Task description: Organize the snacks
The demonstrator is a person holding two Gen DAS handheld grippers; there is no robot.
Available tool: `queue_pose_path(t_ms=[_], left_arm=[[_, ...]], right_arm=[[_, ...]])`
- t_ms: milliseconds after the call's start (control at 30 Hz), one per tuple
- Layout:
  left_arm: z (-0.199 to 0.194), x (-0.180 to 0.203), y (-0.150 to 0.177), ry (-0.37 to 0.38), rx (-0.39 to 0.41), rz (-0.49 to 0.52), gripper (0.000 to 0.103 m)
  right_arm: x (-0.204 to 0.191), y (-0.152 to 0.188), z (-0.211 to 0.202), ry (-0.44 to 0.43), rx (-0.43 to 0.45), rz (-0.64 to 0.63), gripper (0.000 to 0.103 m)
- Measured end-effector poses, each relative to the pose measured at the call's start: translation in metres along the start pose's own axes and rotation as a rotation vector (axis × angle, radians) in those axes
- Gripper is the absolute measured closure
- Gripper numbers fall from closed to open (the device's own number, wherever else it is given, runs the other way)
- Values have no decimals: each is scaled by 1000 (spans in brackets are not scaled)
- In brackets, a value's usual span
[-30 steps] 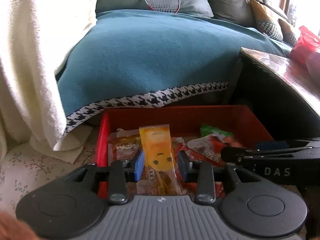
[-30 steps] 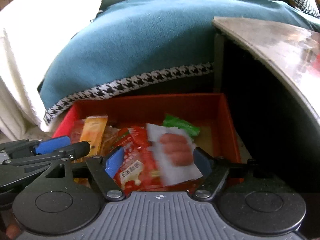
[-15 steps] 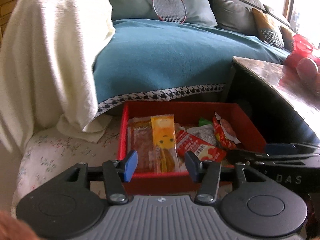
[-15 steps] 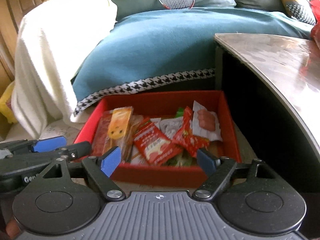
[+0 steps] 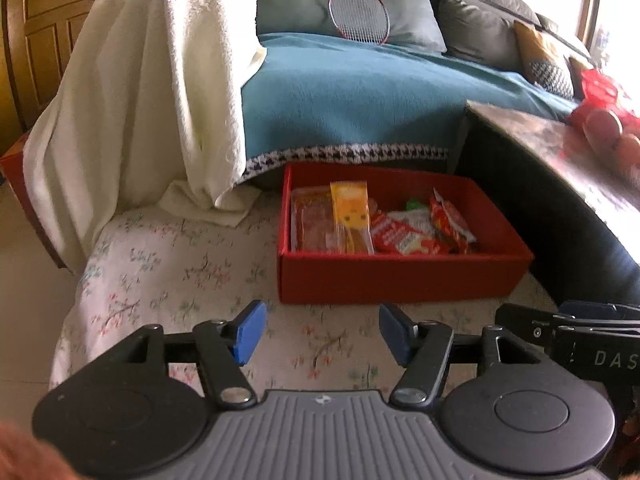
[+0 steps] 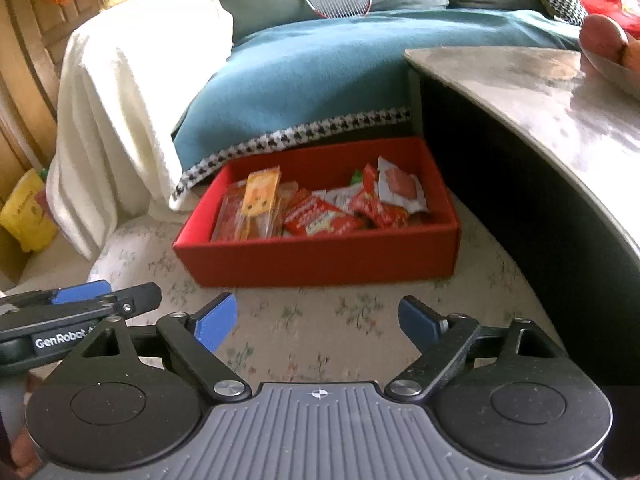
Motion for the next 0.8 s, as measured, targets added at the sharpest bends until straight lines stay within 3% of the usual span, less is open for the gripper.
queue_pose_path(t_ms=[200, 800], left_arm=[[-19, 4, 15, -2, 22, 26, 37], [-37, 0, 37, -22, 24, 44, 35]], right_arm=[[-9, 19, -10, 0, -8, 5, 10], [-20, 40, -27, -5, 2, 13, 8]])
Point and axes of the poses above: each gripper's, at about its wrist camera, not at the fingertips, and z roughly the way its jaws point, x to its right, y to its underside, the point moved 8 cm from there along z, roughly the way its jaws point, and after that the axes turned 12 degrees about -y, right-handed, at the moved point
